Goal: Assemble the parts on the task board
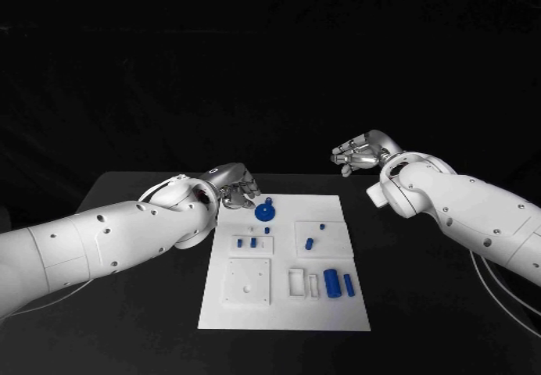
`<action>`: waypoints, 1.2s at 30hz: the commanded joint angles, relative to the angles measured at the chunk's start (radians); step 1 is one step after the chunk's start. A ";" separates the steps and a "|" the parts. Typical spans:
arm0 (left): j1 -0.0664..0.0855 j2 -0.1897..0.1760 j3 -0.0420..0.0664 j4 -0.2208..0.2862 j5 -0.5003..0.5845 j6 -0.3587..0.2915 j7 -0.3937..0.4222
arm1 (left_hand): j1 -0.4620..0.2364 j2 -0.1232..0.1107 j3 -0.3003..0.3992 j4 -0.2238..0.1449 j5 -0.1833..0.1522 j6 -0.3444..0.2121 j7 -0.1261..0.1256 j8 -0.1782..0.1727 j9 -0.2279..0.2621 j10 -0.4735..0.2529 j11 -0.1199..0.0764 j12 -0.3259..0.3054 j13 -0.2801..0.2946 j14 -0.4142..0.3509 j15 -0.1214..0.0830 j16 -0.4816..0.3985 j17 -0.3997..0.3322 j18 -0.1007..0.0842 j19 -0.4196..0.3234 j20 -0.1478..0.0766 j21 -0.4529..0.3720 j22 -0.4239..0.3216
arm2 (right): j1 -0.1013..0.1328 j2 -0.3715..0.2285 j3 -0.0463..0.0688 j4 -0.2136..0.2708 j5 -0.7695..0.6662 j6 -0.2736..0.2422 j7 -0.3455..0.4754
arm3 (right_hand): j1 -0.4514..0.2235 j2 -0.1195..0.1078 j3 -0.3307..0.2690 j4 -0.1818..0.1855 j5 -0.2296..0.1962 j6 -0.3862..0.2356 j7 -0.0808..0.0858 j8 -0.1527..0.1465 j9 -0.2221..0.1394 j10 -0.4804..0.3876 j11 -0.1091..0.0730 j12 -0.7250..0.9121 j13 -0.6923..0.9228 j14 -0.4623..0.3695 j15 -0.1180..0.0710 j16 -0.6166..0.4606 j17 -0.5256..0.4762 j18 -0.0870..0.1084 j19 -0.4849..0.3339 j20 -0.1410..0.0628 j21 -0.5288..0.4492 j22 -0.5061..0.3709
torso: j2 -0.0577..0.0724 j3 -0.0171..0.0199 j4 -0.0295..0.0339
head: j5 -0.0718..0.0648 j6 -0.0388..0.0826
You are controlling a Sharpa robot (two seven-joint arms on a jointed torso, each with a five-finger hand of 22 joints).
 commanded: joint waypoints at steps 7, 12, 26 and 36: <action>-0.018 0.085 -0.014 -0.109 -0.127 0.081 0.147 | -0.047 -0.013 0.015 -0.006 0.002 0.013 -0.002 -0.003 -0.001 -0.012 -0.002 -0.007 -0.001 0.017 -0.010 0.096 0.067 0.017 0.036 -0.004 0.004 0.046 | 0.000 0.010 0.000 -0.003 0.060 -0.002 0.103 | -0.025 0.004 0.034 -0.026 -0.002 0.019 0.003 -0.002 -0.001 0.015 0.019 -0.166 -0.108 0.047 0.014 -0.094 -0.156 0.008 0.016 0.011 0.007 -0.257 | 0.001 0.0015 -0.0013 | -0.003 0.002; -0.035 0.121 -0.019 -0.154 -0.149 0.104 0.164 | -0.054 -0.014 0.024 -0.013 0.003 0.009 0.003 -0.003 -0.001 -0.010 -0.001 -0.006 -0.001 0.007 -0.009 0.118 0.080 0.017 0.041 -0.004 -0.009 0.064 | 0.000 0.014 0.000 -0.002 0.069 -0.007 0.112 | -0.028 0.008 0.031 -0.029 0.001 0.016 0.005 -0.001 -0.001 0.013 0.021 -0.166 -0.108 0.048 0.015 -0.099 -0.176 0.005 0.025 0.011 0.011 -0.309 | 0.005 0.0018 -0.0021 | -0.002 0.004; -0.057 0.182 -0.051 -0.239 -0.156 0.122 0.177 | -0.064 -0.025 0.017 -0.011 -0.001 -0.014 0.012 -0.003 -0.001 -0.041 0.006 -0.006 -0.001 0.010 -0.008 0.154 0.095 0.019 0.066 -0.003 -0.029 0.065 | 0.000 0.016 0.000 0.012 0.073 -0.023 0.097 | -0.026 0.005 0.037 -0.022 -0.002 0.009 0.006 -0.001 -0.001 0.006 0.023 -0.166 -0.108 0.048 0.016 -0.095 -0.193 0.005 0.031 0.012 0.029 -0.379 | 0.006 0.0014 -0.0008 | -0.006 -0.002; -0.067 0.196 -0.055 -0.264 -0.159 0.128 0.166 | -0.041 -0.033 -0.015 0.014 0.001 -0.033 0.014 -0.003 -0.001 -0.105 0.017 -0.006 -0.001 0.010 -0.006 0.182 0.089 0.022 0.080 0.000 -0.029 0.066 | 0.000 0.015 0.000 0.020 0.072 -0.024 0.095 | -0.025 0.004 0.035 -0.019 -0.001 0.007 0.007 -0.001 -0.001 0.005 0.023 -0.166 -0.108 0.048 0.016 -0.093 -0.196 0.005 0.030 0.012 0.042 -0.410 | 0.004 0.0013 -0.0008 | -0.007 -0.007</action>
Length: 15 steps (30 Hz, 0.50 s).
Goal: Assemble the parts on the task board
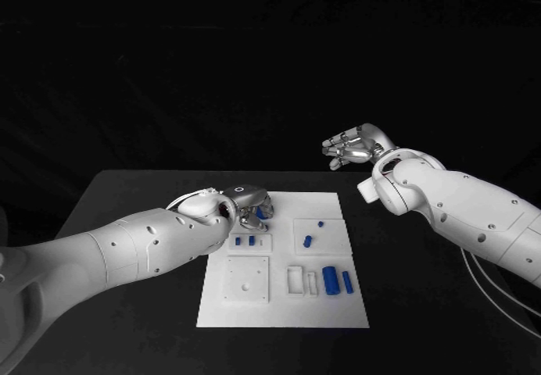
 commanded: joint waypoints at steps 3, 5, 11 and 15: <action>-0.005 0.010 0.000 -0.012 -0.012 0.023 0.004 | 0.013 0.004 -0.002 0.006 0.007 -0.004 -0.001 -0.003 -0.001 -0.004 -0.001 -0.006 -0.001 0.000 -0.004 0.028 0.003 0.008 0.015 -0.003 0.005 0.023 | 0.000 0.001 0.000 0.005 0.002 -0.004 0.010 | -0.006 -0.004 -0.001 0.005 -0.001 -0.005 0.005 -0.001 0.000 -0.006 0.000 -0.003 -0.001 0.003 0.002 0.001 0.000 0.006 0.003 0.000 0.003 -0.001 | 0.000 -0.0001 -0.0006 | -0.001 -0.001; -0.008 0.013 0.000 -0.019 -0.014 0.023 0.003 | 0.012 0.005 0.002 0.005 0.012 -0.004 -0.001 -0.003 -0.001 -0.004 -0.001 -0.006 -0.001 -0.002 -0.004 0.036 0.004 0.008 0.014 -0.004 0.008 0.023 | 0.000 0.001 0.000 0.006 0.002 -0.004 0.010 | -0.006 -0.004 -0.001 0.005 -0.001 -0.005 0.005 -0.001 0.000 -0.006 0.000 -0.003 -0.001 0.003 0.002 0.001 0.000 0.006 0.003 0.000 0.003 -0.001 | 0.000 -0.0004 -0.0007 | -0.002 -0.002; -0.014 0.021 0.000 -0.041 -0.015 0.023 0.006 | 0.010 0.011 0.023 -0.003 0.019 -0.001 -0.001 -0.003 -0.001 0.003 -0.003 -0.006 -0.001 -0.006 -0.007 0.069 0.008 0.010 0.012 -0.007 0.034 0.026 | 0.001 0.000 0.000 0.010 0.001 -0.001 0.008 | -0.007 -0.004 -0.003 0.006 0.000 -0.005 0.005 -0.001 0.000 -0.007 0.001 -0.003 -0.001 0.003 0.002 0.002 -0.001 0.006 0.001 0.000 0.014 -0.019 | 0.001 0.0004 -0.0003 | -0.004 -0.004; -0.017 0.028 0.000 -0.056 -0.015 0.024 0.012 | 0.001 0.015 0.033 -0.003 0.012 0.004 -0.003 -0.003 -0.001 0.009 -0.006 -0.006 -0.002 -0.006 -0.009 0.096 0.015 0.010 0.010 -0.009 0.057 0.025 | 0.002 0.002 0.000 0.010 0.001 0.015 0.000 | -0.011 -0.006 -0.008 0.009 0.001 -0.011 0.006 -0.001 0.000 -0.014 0.003 -0.003 -0.001 -0.001 0.004 0.001 -0.002 0.005 -0.002 0.002 0.016 -0.027 | 0.000 0.0008 -0.0004 | -0.001 -0.006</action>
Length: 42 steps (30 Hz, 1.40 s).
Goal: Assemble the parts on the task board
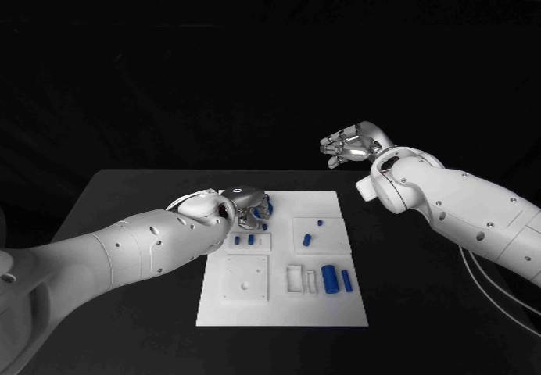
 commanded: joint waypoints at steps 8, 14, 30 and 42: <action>-0.016 0.020 0.001 -0.032 -0.007 0.016 0.018 | -0.015 0.018 0.033 -0.009 -0.004 0.016 -0.005 -0.003 -0.001 0.039 -0.009 -0.007 -0.001 -0.003 -0.009 0.045 0.007 0.011 -0.007 -0.008 0.050 0.026 | 0.004 0.005 0.000 0.005 -0.002 0.035 -0.008 | -0.005 -0.001 -0.008 0.007 0.001 -0.006 0.001 -0.001 0.000 -0.009 -0.002 -0.003 -0.001 -0.002 0.005 0.002 -0.001 0.006 -0.002 0.003 0.010 -0.022 | -0.001 -0.0002 -0.0002 | 0.000 -0.005; -0.028 0.031 0.002 -0.053 -0.007 0.015 0.018 | -0.021 0.023 0.055 -0.019 -0.001 0.017 -0.004 -0.003 -0.001 0.045 -0.010 -0.007 -0.001 -0.001 -0.010 0.073 0.008 0.015 -0.024 -0.009 0.102 0.026 | 0.004 0.006 0.000 0.006 -0.002 0.039 -0.010 | -0.004 -0.002 -0.010 0.009 0.002 -0.006 0.001 -0.001 0.000 -0.009 -0.002 -0.003 -0.001 -0.003 0.005 0.002 -0.001 0.006 -0.003 0.003 0.013 -0.031 | 0.000 0.0004 -0.0014 | -0.001 -0.005; -0.044 0.053 0.002 -0.090 0.001 0.026 0.035 | -0.032 0.033 0.074 -0.012 -0.008 0.011 -0.008 -0.003 -0.002 0.056 -0.015 -0.006 -0.001 0.023 -0.015 0.147 0.013 0.019 -0.041 -0.013 0.177 0.024 | 0.005 0.011 0.000 0.005 -0.004 0.041 -0.011 | -0.005 -0.002 -0.011 0.010 0.003 -0.007 0.001 -0.001 0.000 -0.010 -0.002 -0.003 -0.001 -0.004 0.005 0.002 -0.002 0.006 -0.003 0.004 0.015 -0.037 | -0.001 0.0002 0.0003 | -0.004 -0.009; -0.044 0.054 0.002 -0.081 0.005 0.046 0.041 | -0.043 0.032 0.088 -0.006 -0.009 0.013 -0.009 -0.003 -0.001 0.053 -0.018 -0.006 -0.001 0.052 -0.019 0.236 0.021 0.025 -0.021 -0.017 0.241 0.024 | 0.006 0.012 0.000 0.004 -0.006 0.041 -0.011 | -0.005 -0.002 -0.011 0.010 0.003 -0.007 0.001 -0.001 0.000 -0.010 -0.002 -0.003 -0.001 -0.004 0.005 0.002 -0.002 0.006 -0.003 0.004 0.015 -0.037 | -0.002 0.0003 0.0001 | -0.007 -0.012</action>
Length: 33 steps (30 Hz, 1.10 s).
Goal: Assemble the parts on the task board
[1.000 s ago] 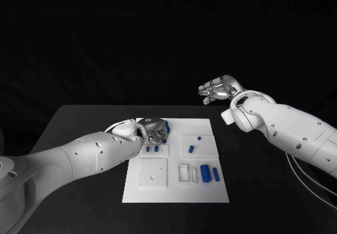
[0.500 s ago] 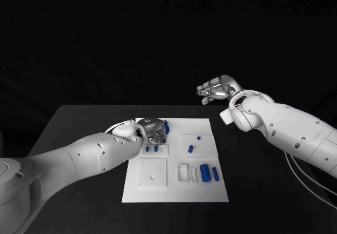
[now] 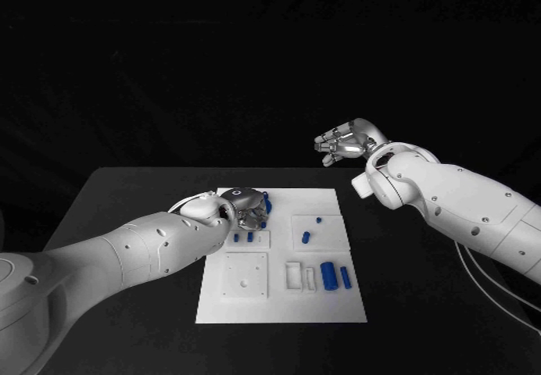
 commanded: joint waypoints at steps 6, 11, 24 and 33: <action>-0.007 0.007 -0.002 0.015 0.007 0.050 0.024 | -0.012 0.001 0.012 0.000 -0.003 0.006 -0.007 -0.003 -0.001 0.005 0.000 -0.003 0.001 0.007 -0.001 0.015 -0.010 0.022 -0.003 0.001 0.019 0.020 | 0.001 0.001 0.000 0.001 -0.005 0.012 0.002 | -0.003 -0.001 -0.003 0.002 0.004 -0.006 0.001 -0.001 0.000 -0.007 0.002 -0.003 -0.001 -0.005 0.006 0.002 -0.002 0.006 -0.004 0.004 0.012 -0.020 | 0.000 0.0000 -0.0001 | -0.001 -0.002; -0.007 0.007 -0.002 0.015 0.008 0.055 0.023 | -0.012 0.004 0.014 0.001 -0.003 0.008 -0.007 -0.003 -0.002 0.004 -0.001 -0.003 0.001 0.010 -0.002 0.023 -0.011 0.022 -0.006 0.000 0.024 0.020 | 0.002 0.001 0.000 0.001 -0.006 0.012 0.002 | -0.003 -0.001 -0.003 0.002 0.004 -0.006 0.001 -0.001 0.000 -0.007 0.002 -0.003 -0.001 -0.005 0.006 0.002 -0.002 0.006 -0.004 0.004 0.012 -0.020 | -0.001 -0.0003 0.0002 | -0.001 -0.001; -0.007 0.006 -0.002 0.015 0.014 0.037 0.028 | -0.013 0.004 0.015 0.001 -0.004 0.005 -0.008 -0.004 -0.003 0.000 0.000 -0.003 0.001 0.012 -0.001 0.032 -0.013 0.023 -0.008 0.001 0.030 0.019 | 0.002 0.002 0.000 -0.001 -0.011 0.011 -0.001 | -0.003 -0.001 -0.003 0.002 0.004 -0.006 0.001 -0.001 0.000 -0.007 0.002 -0.003 -0.001 -0.005 0.006 0.002 -0.002 0.006 -0.004 0.004 0.012 -0.020 | 0.000 -0.0006 -0.0003 | -0.003 -0.001; -0.006 0.001 -0.001 0.024 0.016 0.024 0.036 | -0.012 0.005 0.018 0.000 -0.001 0.010 -0.007 -0.003 -0.002 0.008 0.000 -0.003 0.001 0.014 0.000 0.038 -0.016 0.026 -0.007 0.002 0.037 0.020 | 0.002 0.002 0.000 -0.003 -0.012 0.010 -0.001 | -0.003 -0.001 -0.003 0.002 0.004 -0.006 0.001 -0.001 0.000 -0.007 0.002 -0.003 -0.001 -0.005 0.006 0.002 -0.002 0.006 -0.004 0.004 0.012 -0.020 | -0.001 -0.0007 0.0000 | -0.005 -0.003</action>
